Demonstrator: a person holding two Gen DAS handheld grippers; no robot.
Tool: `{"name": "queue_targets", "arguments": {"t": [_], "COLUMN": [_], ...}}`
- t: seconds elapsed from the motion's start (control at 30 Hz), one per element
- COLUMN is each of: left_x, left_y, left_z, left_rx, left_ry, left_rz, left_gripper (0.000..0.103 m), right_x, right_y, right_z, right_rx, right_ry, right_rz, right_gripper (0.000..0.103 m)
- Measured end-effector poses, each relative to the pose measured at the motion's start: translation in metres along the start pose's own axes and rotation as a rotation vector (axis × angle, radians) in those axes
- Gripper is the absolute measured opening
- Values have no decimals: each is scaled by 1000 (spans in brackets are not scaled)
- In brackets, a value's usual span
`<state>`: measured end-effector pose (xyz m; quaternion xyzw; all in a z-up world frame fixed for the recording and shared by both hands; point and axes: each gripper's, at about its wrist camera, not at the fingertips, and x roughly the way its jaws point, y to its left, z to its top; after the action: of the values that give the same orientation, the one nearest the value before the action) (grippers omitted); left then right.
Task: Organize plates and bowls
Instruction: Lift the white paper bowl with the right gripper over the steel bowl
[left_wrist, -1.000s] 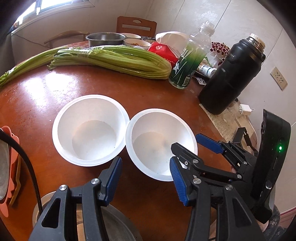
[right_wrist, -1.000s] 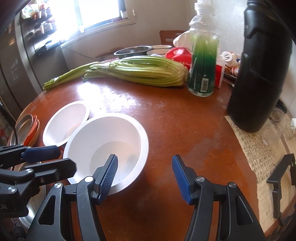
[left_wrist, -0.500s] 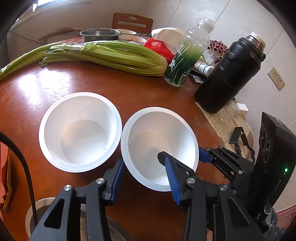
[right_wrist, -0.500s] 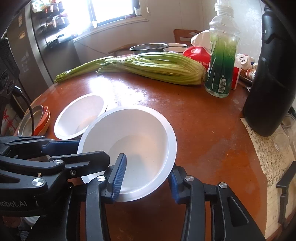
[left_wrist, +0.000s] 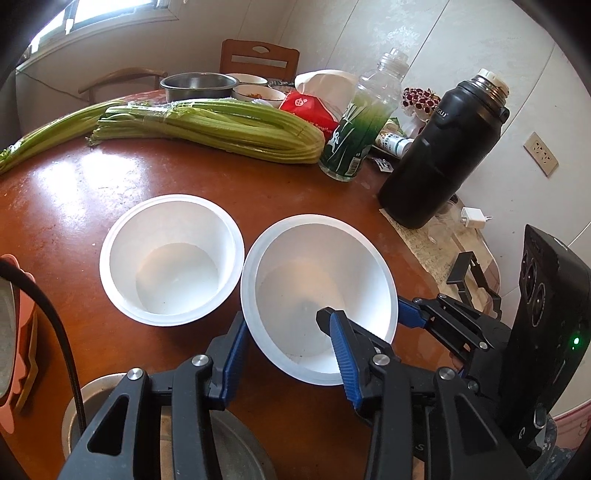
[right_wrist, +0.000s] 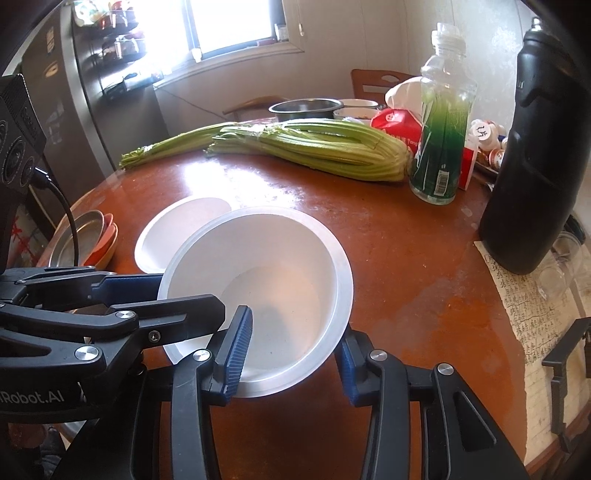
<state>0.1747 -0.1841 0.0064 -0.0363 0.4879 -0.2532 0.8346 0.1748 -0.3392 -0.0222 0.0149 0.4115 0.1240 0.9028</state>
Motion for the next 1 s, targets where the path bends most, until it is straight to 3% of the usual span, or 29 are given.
{"name": "queue_targets", "arguments": {"t": [1.0], "left_x": [-91], "left_y": [34], "left_z": [-46], "left_rx": [-34], "left_ry": [-127], "left_rz": [51], "left_gripper": [44], "right_x": [-48], "right_y": [89], "right_z": [-7], "right_rx": [-132], "right_ry": [-75], "right_rz": [38], "right_gripper": [46]}}
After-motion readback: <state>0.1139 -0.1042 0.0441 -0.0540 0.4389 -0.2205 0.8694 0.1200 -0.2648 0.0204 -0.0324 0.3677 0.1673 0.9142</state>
